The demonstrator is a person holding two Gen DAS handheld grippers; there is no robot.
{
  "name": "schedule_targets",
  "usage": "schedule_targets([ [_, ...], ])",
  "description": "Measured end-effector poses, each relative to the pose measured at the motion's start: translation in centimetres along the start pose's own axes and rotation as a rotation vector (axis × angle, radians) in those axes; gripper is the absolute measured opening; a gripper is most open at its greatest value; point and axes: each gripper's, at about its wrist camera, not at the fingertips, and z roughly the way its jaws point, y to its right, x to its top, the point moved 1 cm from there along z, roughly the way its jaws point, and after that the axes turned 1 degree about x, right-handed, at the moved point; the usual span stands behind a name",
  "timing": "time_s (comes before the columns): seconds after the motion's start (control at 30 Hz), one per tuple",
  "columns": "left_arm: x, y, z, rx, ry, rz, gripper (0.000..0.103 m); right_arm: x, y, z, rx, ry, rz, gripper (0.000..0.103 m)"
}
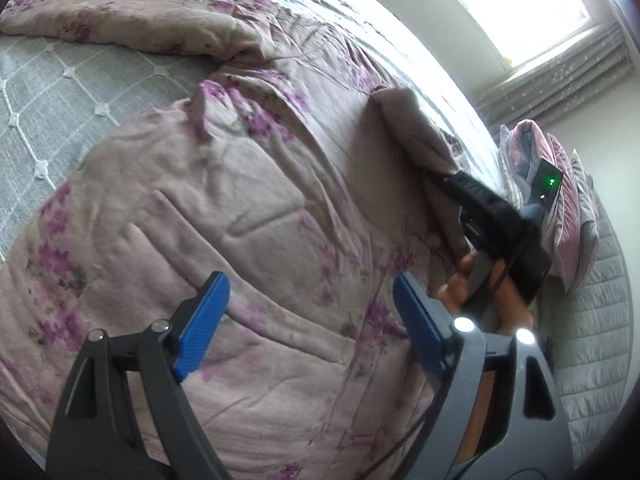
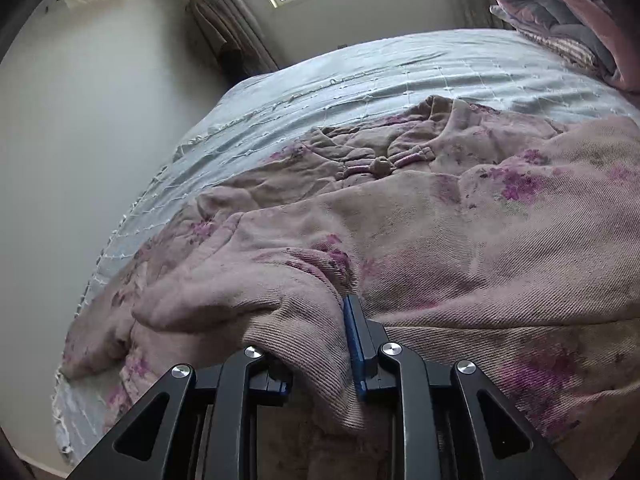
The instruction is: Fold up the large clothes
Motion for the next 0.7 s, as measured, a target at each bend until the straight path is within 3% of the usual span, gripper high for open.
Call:
schedule_targets([
  [0.13, 0.1, 0.1, 0.1, -0.003, -0.004, 0.002, 0.084, -0.1, -2.5, 0.1, -0.08, -0.025, -0.167, 0.037],
  [0.2, 0.1, 0.2, 0.1, -0.001, -0.005, 0.008, 0.084, 0.3, -2.5, 0.0, -0.087, -0.04, -0.156, 0.037],
  [0.3, 0.2, 0.2, 0.1, -0.005, -0.003, 0.008, 0.084, 0.6, -1.2, -2.3, -0.008, -0.016, -0.075, 0.04],
  [0.37, 0.2, 0.2, -0.1, -0.009, 0.001, 0.009, 0.084, 1.3, -0.2, -3.8, 0.068, 0.016, -0.019, 0.056],
  [0.43, 0.1, 0.3, -0.2, -0.008, 0.003, 0.017, 0.084, 1.7, 0.4, -4.7, 0.083, 0.02, 0.002, 0.102],
  [0.63, 0.2, 0.1, -0.1, 0.007, 0.007, 0.02, 0.084, 1.6, -2.5, -7.4, 0.089, 0.042, -0.17, 0.103],
  [0.7, 0.3, -0.2, 0.2, 0.002, 0.001, 0.006, 0.084, 1.7, -1.6, -8.2, 0.042, 0.051, -0.171, 0.103],
])
